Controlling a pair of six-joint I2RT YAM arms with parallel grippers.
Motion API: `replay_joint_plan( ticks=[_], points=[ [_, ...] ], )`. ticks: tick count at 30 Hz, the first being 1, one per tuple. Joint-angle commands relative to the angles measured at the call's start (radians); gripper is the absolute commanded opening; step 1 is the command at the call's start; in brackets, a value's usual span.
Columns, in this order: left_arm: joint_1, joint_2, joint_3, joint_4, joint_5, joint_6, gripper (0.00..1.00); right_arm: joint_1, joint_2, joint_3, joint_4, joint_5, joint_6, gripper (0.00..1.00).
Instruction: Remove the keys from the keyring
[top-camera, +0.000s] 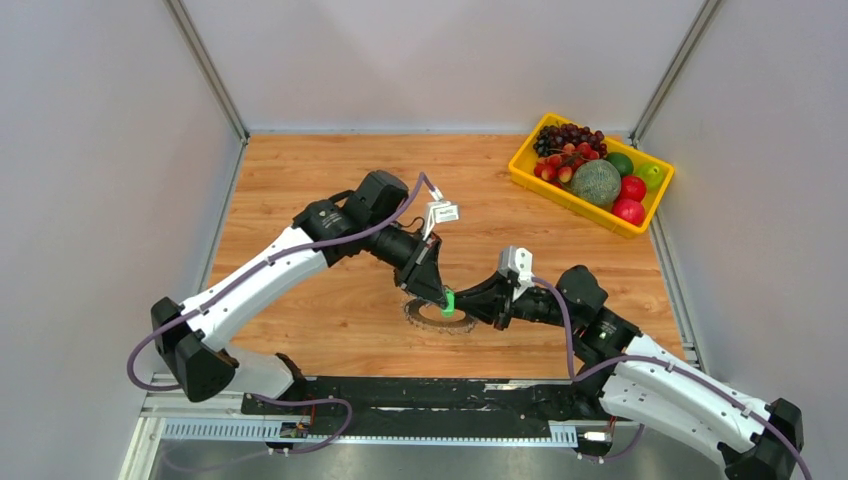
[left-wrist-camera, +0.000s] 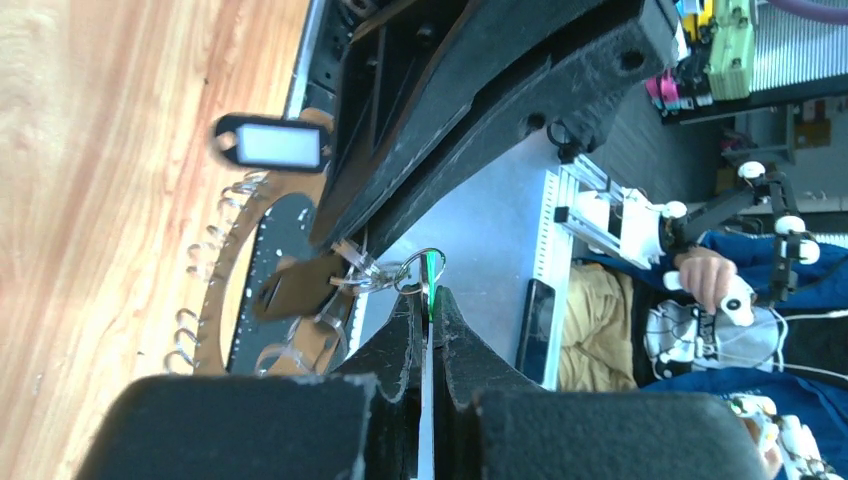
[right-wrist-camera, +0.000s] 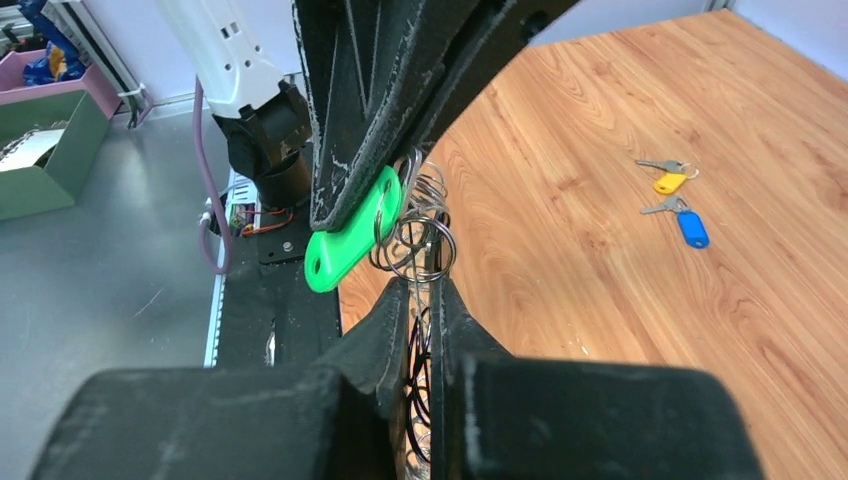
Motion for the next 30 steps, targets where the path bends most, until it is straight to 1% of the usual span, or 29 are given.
replay_joint_plan(
  ticks=[1,2,3,4,5,6,7,8,9,10,11,12,13,14,15,16,17,19,22,24,26,30],
  points=[
    [0.063,-0.138,-0.12,0.251,0.003,-0.059,0.02,0.003,-0.027,0.11,-0.127,0.058,0.002,0.0],
    [0.072,-0.156,-0.147,0.292,-0.005,-0.095,0.04,0.003,-0.03,0.134,-0.155,0.074,0.002,0.0],
    [0.086,-0.19,-0.211,0.387,-0.024,-0.116,0.04,0.004,-0.031,0.156,-0.178,0.085,-0.001,0.0],
    [0.091,-0.211,-0.286,0.44,-0.032,-0.169,0.06,0.004,-0.027,0.177,-0.224,0.1,-0.004,0.0],
    [0.098,-0.25,-0.326,0.576,-0.052,-0.199,0.08,0.003,-0.021,0.2,-0.258,0.117,-0.007,0.0],
    [0.1,-0.272,-0.414,0.728,-0.067,-0.273,0.1,0.003,-0.009,0.225,-0.289,0.13,-0.011,0.0],
    [0.102,-0.317,-0.463,0.808,-0.105,-0.313,0.11,0.003,0.002,0.251,-0.319,0.145,-0.017,0.0],
    [0.102,-0.337,-0.55,0.969,-0.13,-0.386,0.14,0.003,0.019,0.276,-0.348,0.16,-0.023,0.0],
    [0.102,-0.377,-0.595,1.046,-0.183,-0.421,0.16,0.003,0.036,0.301,-0.375,0.17,-0.031,0.0],
    [0.102,-0.394,-0.674,1.184,-0.208,-0.48,0.2,0.004,0.056,0.324,-0.398,0.18,-0.039,0.0],
    [0.103,-0.426,-0.712,1.253,-0.252,-0.526,0.27,0.003,0.07,0.346,-0.422,0.186,-0.046,0.0],
    [0.103,-0.448,-0.777,1.371,-0.27,-0.547,0.32,0.003,0.083,0.364,-0.442,0.188,-0.051,0.0],
    [0.103,-0.455,-0.803,1.427,-0.298,-0.579,0.41,0.003,0.094,0.382,-0.463,0.189,-0.051,0.0],
    [0.103,-0.463,-0.845,1.514,-0.319,-0.59,0.45,0.004,0.104,0.397,-0.477,0.187,-0.052,0.0],
    [0.102,-0.463,-0.858,1.544,-0.326,-0.604,0.51,0.004,0.112,0.412,-0.489,0.184,-0.052,0.0],
    [0.102,-0.456,-0.878,1.593,-0.33,-0.609,0.53,0.004,0.122,0.432,-0.5,0.181,-0.052,0.0],
    [0.102,-0.449,-0.886,1.614,-0.329,-0.618,0.58,0.003,0.13,0.444,-0.511,0.177,-0.052,0.0],
    [0.103,-0.424,-0.903,1.685,-0.311,-0.64,0.63,0.003,0.142,0.468,-0.531,0.172,-0.081,0.0],
    [0.103,-0.373,-0.919,1.804,-0.282,-0.675,0.66,0.003,0.156,0.496,-0.556,0.174,-0.09,0.0],
    [0.103,-0.353,-0.922,1.827,-0.28,-0.682,0.66,0.003,0.164,0.511,-0.566,0.175,-0.093,0.0],
    [0.103,-0.348,-0.922,1.818,-0.293,-0.661,0.68,0.003,0.168,0.523,-0.573,0.176,-0.095,0.0],
    [0.102,-0.392,-0.927,1.754,-0.354,-0.546,0.69,0.003,0.172,0.556,-0.591,0.191,-0.115,0.0]
  ],
)
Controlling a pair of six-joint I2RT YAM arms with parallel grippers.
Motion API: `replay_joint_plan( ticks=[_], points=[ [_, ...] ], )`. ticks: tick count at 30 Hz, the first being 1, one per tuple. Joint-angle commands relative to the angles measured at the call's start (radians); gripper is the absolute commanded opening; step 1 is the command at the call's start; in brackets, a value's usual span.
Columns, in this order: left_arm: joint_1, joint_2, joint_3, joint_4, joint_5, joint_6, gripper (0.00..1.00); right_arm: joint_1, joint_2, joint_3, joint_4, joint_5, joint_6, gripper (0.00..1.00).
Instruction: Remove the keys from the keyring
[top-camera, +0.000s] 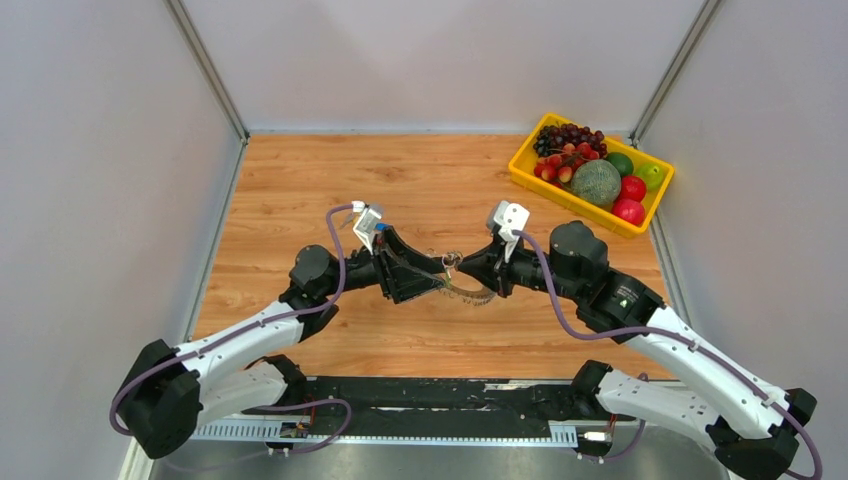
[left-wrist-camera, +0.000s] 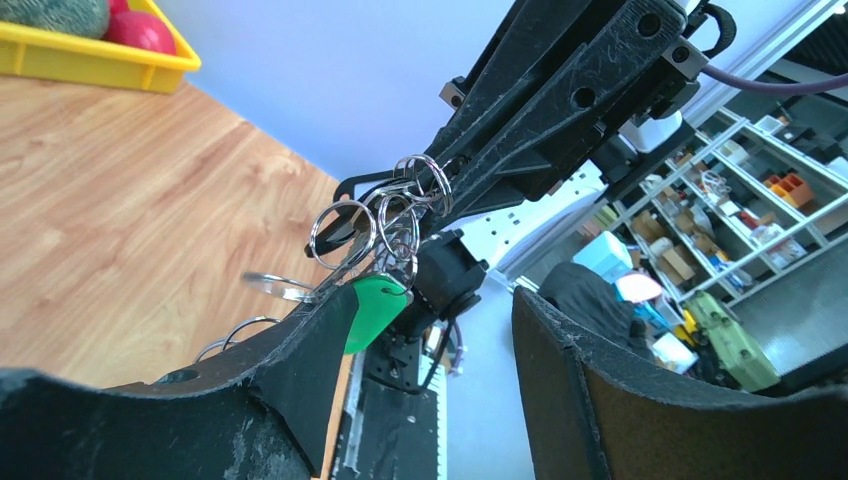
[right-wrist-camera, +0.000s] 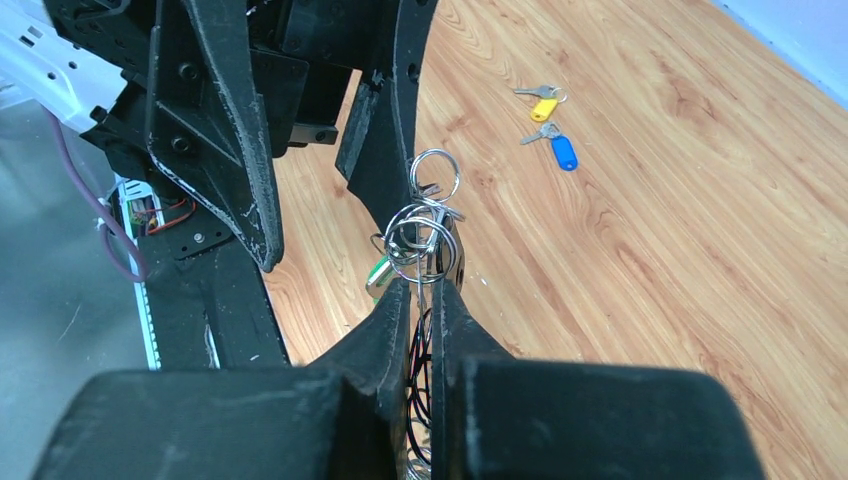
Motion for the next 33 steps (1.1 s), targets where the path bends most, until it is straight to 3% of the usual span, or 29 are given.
replay_joint_plan(
  ticks=[1,8,22,33],
  points=[
    [0.006,-0.049,-0.005,0.024,-0.104,0.118,0.69,0.011,0.0,0.086,-0.024,-0.038,-0.026,0.0],
    [0.004,-0.145,0.01,-0.085,-0.176,0.302,0.71,0.011,0.013,0.138,-0.033,-0.017,-0.13,0.0],
    [-0.009,-0.13,0.051,-0.058,-0.155,0.37,0.66,0.014,0.011,0.092,0.204,-0.035,-0.416,0.0],
    [-0.01,-0.129,0.087,-0.066,-0.151,0.388,0.66,0.017,0.04,0.122,0.244,-0.083,-0.417,0.0]
  ],
)
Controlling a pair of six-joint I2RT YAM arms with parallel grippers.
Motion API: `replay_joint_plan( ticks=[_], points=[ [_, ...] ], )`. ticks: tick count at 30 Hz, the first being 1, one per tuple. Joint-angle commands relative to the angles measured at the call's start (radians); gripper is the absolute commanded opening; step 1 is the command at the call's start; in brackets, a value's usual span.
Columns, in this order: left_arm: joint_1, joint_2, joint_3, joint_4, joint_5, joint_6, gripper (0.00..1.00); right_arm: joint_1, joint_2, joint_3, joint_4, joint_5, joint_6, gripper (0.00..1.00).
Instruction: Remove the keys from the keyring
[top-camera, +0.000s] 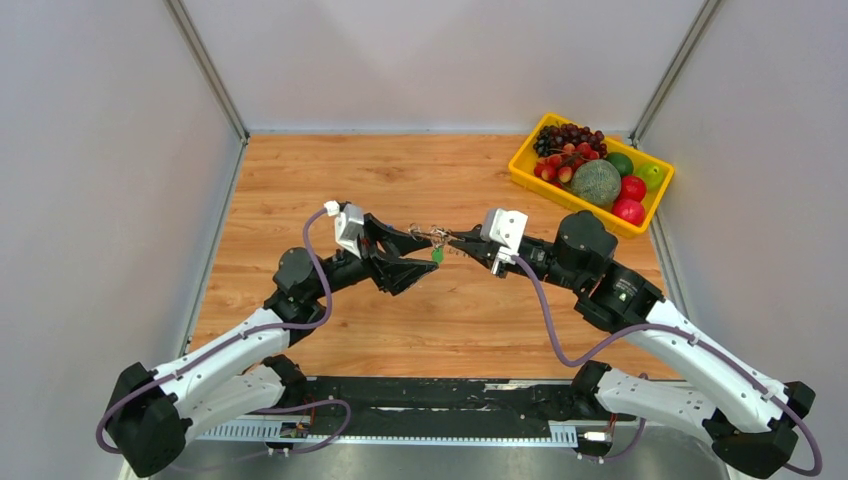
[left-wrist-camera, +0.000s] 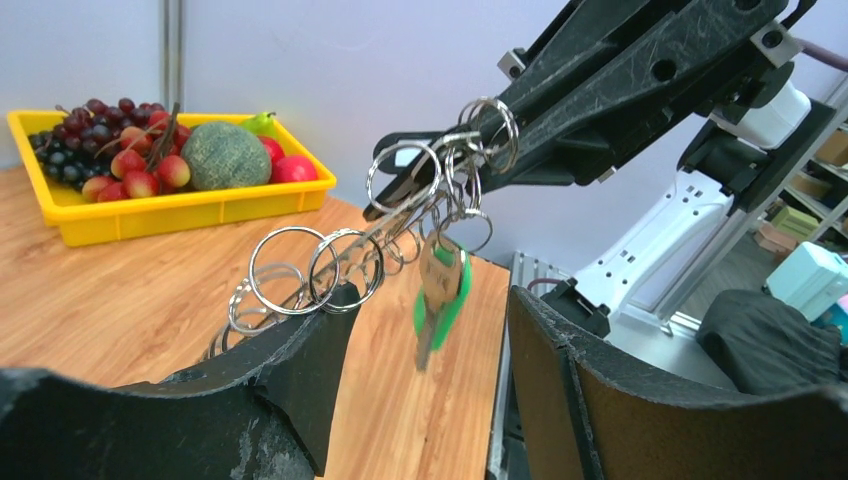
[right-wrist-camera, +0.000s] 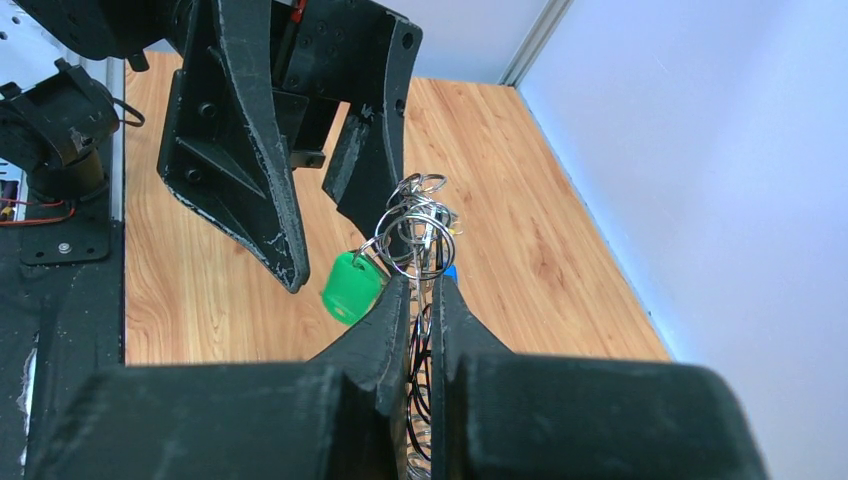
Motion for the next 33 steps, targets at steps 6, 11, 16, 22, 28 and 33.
replay_joint_plan(
  ticks=[6,11,16,22,28,33],
  points=[
    [-0.018,0.057,0.102,0.051,0.033,0.017,0.62,0.008,-0.008,0.039,0.106,-0.027,-0.02,0.0],
    [-0.028,0.062,0.099,0.055,0.007,0.017,0.51,0.01,-0.005,0.045,0.108,-0.021,-0.013,0.0],
    [-0.03,0.062,0.099,0.056,-0.009,0.019,0.56,0.009,0.004,0.049,0.111,-0.026,-0.007,0.0],
    [-0.039,0.083,0.11,0.056,-0.009,0.017,0.4,0.009,0.011,0.05,0.113,-0.022,0.0,0.0],
    [-0.042,0.083,0.1,0.053,-0.005,0.01,0.39,0.01,0.018,0.053,0.117,0.001,0.007,0.0],
    [-0.043,0.079,0.085,0.051,-0.017,0.009,0.38,0.01,0.019,0.058,0.12,0.028,0.014,0.0]
  ],
)
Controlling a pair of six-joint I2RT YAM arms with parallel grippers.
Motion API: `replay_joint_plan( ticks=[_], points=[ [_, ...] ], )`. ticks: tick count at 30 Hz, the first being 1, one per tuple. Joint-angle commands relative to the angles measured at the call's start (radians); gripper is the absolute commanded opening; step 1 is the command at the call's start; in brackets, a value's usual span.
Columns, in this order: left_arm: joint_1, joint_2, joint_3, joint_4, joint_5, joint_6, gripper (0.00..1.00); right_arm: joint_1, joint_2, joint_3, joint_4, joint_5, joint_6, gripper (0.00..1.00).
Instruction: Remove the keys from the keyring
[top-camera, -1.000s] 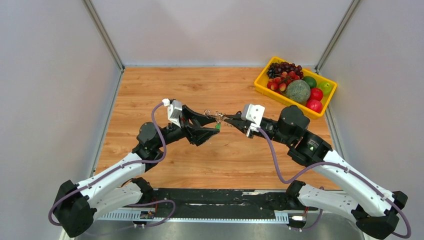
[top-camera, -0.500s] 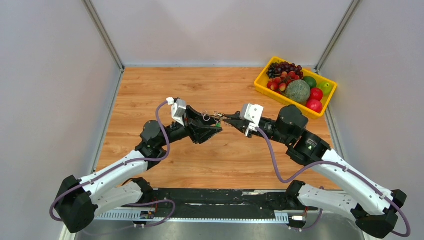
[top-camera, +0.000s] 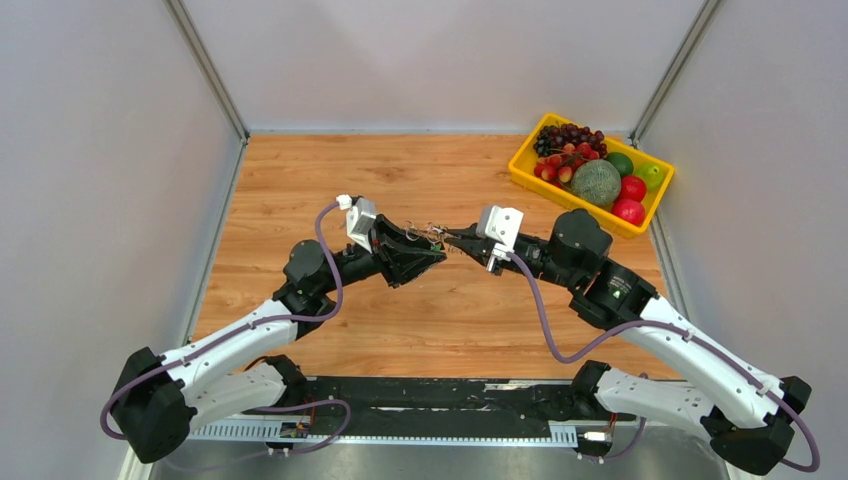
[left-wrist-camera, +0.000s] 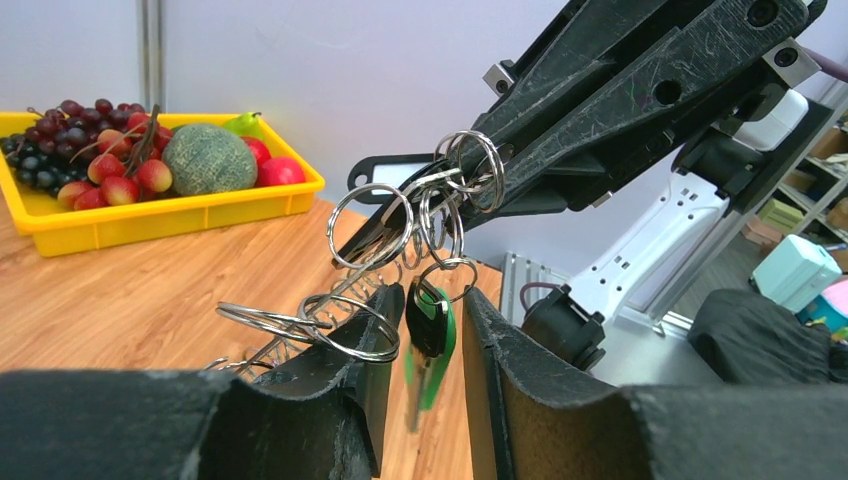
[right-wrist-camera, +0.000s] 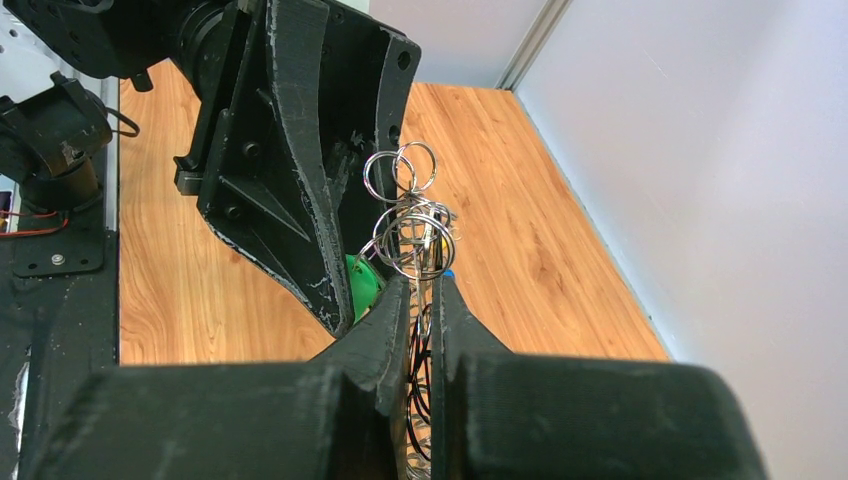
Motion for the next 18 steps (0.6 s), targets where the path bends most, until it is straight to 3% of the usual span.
replay_joint_plan(
  ticks=[1,12,18],
  points=[
    [-0.005,-0.007,0.011,0.042,-0.011,0.004,0.38,0.005,-0.006,0.057,0.086,0.031,0.007,0.0],
    [-0.005,-0.03,-0.029,0.034,-0.02,0.0,0.36,0.005,-0.022,0.047,0.092,0.035,0.008,0.0],
    [-0.006,-0.035,-0.027,0.036,-0.024,-0.001,0.28,0.005,-0.026,0.043,0.092,0.034,0.011,0.0]
  ],
)
